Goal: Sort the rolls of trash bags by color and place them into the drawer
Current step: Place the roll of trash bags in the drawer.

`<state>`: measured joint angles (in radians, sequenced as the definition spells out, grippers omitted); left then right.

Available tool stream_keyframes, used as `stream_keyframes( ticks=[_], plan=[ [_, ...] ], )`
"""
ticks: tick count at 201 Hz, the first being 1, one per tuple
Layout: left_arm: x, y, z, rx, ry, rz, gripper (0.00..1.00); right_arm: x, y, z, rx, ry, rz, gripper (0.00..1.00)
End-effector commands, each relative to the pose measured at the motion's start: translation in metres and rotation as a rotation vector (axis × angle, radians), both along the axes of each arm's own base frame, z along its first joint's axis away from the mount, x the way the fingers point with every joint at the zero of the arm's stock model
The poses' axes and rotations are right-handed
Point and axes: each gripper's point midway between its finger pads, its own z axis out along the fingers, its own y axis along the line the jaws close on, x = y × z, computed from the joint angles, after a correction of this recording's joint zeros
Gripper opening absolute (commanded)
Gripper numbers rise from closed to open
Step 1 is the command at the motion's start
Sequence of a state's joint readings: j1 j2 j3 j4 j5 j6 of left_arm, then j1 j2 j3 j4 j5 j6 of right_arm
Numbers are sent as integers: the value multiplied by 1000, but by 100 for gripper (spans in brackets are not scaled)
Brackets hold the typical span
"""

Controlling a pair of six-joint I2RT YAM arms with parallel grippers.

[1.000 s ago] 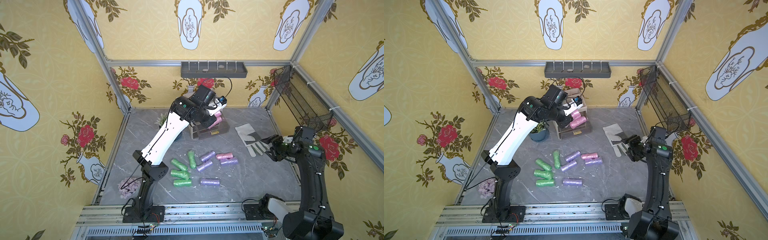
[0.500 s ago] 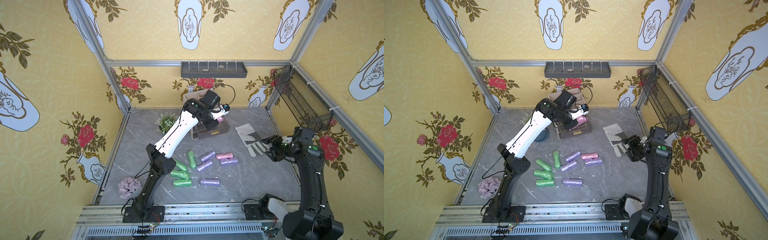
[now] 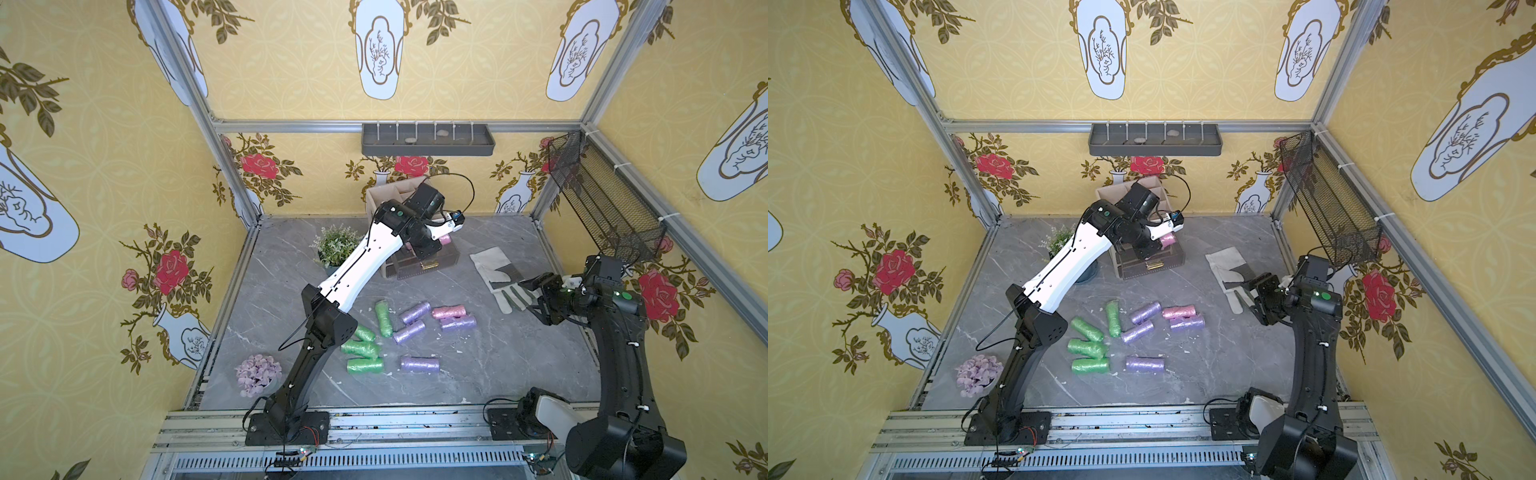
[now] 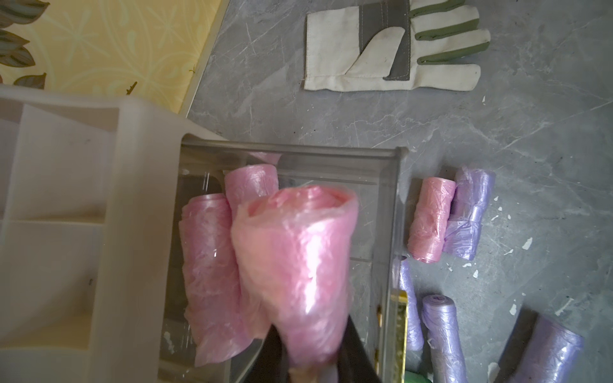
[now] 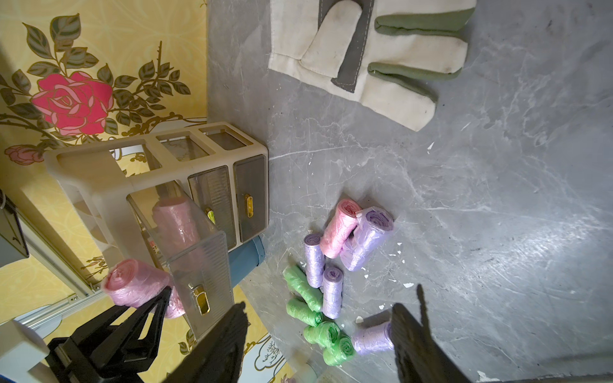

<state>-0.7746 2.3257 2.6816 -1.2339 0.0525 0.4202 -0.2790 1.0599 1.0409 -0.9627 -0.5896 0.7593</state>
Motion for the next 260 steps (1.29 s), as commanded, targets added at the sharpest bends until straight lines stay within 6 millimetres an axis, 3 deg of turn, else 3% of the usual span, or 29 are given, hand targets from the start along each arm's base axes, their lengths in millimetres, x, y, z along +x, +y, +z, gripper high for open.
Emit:
stream_keyframes(
  ticks=[1, 59, 146, 260],
  plan=[
    [9, -4, -6, 5, -20, -11, 15, 5, 0, 2, -6, -30, 11, 69],
    [11, -5, -20, 16, 5, -12, 17, 6, 0, -8, 5, -16, 10, 69],
    [17, -10, -18, -11, -5, 2, 41, 6, 0, -15, 8, -3, 10, 69],
    [16, -8, -2, -36, -30, 17, 43, 5, 0, -11, 5, -11, 9, 69]
  ],
)
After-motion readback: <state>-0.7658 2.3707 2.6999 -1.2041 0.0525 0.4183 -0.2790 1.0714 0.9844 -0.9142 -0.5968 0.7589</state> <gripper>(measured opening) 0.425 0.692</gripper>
